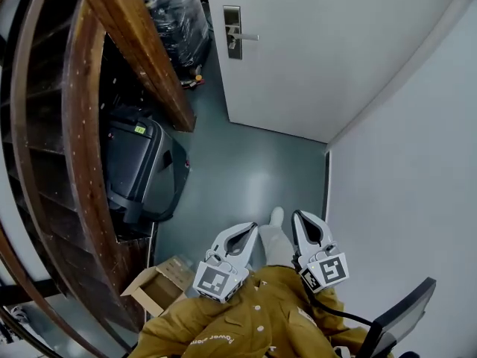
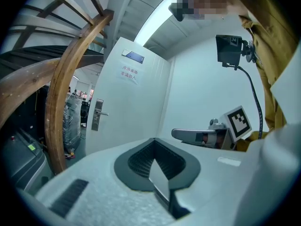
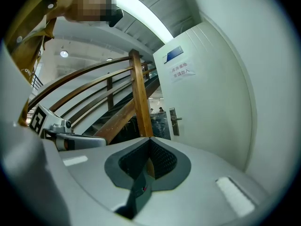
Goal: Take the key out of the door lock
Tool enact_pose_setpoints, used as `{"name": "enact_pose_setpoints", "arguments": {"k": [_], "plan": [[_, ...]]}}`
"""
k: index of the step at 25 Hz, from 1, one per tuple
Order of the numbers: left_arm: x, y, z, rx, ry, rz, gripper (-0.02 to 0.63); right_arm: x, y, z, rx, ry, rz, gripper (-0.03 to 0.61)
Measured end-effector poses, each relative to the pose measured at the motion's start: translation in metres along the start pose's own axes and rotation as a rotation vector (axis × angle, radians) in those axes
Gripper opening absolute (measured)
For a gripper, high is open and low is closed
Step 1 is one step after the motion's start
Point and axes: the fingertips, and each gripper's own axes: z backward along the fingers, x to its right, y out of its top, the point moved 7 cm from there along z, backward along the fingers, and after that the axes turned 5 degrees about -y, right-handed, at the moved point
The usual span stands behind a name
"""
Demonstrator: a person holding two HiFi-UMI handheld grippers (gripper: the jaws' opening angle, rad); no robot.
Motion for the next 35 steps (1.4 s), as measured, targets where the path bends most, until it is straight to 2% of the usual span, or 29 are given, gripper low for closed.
{"name": "enact_pose_setpoints", "arguments": {"k": [3,7,10,13,18,22,26,30,33,35], "plan": [[-0.029,0.022,-0.052,0.072,0.010,-0.021,-0.003,0.040,0.015,-0.041,0.014,0.009,0.014,0.005],[-0.057,0.048,-0.128,0.031,0.013,-0.024,-0.003,0.100,0.050,-0.093,0.045,0.047,0.018,0.005],[-0.075,0.074,-0.179,0.067,0.035,-0.040,-0.003,0.139,0.080,-0.130,0.064,0.101,0.026,0.005],[-0.098,0.083,-0.209,0.047,0.081,-0.019,-0.003,0.169,0.092,-0.166,0.047,0.132,0.036,0.005],[-0.154,0.101,-0.238,0.054,0.140,0.016,-0.003,0.185,0.102,-0.230,0.012,0.179,0.026,0.005],[-0.213,0.107,-0.267,0.051,0.131,0.033,-0.003,0.196,0.105,-0.291,0.001,0.166,0.039,0.005],[-0.274,0.131,-0.279,0.056,0.108,0.025,-0.003,0.198,0.119,-0.349,0.013,0.131,0.022,0.005],[-0.325,0.152,-0.286,0.062,0.083,0.007,-0.003,0.194,0.135,-0.409,0.016,0.139,0.073,0.005],[-0.355,0.156,-0.293,0.058,0.074,0.030,-0.003,0.194,0.148,-0.455,0.019,0.149,0.144,0.005],[-0.363,0.156,-0.296,0.060,0.073,0.052,-0.003,0.197,0.154,-0.482,-0.003,0.186,0.201,0.006]]}}
